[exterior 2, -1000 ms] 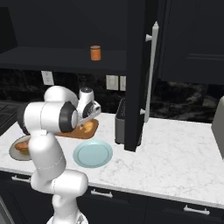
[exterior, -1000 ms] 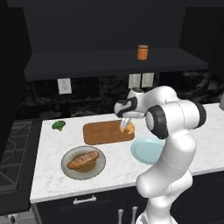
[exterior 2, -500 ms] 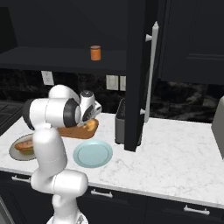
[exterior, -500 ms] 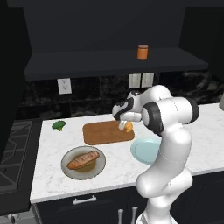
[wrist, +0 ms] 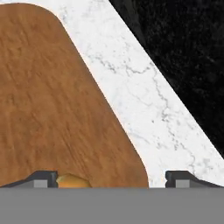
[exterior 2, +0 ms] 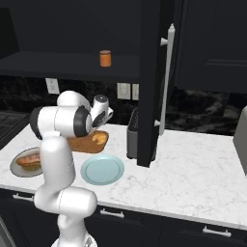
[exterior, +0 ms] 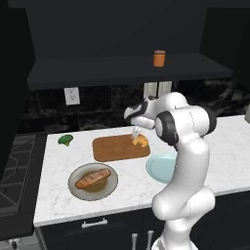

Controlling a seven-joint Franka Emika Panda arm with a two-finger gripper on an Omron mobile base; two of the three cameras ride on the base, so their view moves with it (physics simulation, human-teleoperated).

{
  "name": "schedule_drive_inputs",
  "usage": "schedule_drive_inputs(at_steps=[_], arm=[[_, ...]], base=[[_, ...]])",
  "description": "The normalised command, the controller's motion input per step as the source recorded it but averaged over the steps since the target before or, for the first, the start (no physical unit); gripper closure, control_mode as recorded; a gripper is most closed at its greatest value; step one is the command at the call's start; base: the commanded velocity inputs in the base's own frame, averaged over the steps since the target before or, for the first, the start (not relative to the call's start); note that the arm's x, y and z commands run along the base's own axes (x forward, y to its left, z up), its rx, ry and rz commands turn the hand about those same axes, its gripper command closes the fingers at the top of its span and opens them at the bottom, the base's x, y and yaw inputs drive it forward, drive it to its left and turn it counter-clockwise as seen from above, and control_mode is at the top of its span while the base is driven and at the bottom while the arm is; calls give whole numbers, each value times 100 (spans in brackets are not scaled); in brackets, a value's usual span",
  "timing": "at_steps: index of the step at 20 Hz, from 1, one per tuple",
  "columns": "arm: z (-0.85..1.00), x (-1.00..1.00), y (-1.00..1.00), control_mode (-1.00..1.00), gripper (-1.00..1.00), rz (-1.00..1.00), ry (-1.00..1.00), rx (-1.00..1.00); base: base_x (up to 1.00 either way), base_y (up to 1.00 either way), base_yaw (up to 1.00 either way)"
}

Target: From the different types of pastries on the counter, select a croissant and place it on the cutting board. Then retrieve a jar of jam from the cabinet and place it alongside the croissant on the cutting board.

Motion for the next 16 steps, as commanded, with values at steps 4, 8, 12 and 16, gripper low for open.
schedule_drive_inputs(at_steps=[4, 8, 12, 16], arm=[[87, -54, 0, -100, -100, -4, -29, -6], [86, -40, 0, -100, -100, -24, -10, 0], [81, -54, 0, -100, -100, -51, -12, 4], [93, -61, -2, -100, -100, -61, -14, 11]], base=[[0, 0, 0], [0, 0, 0], [0, 0, 0], [0, 0, 0]])
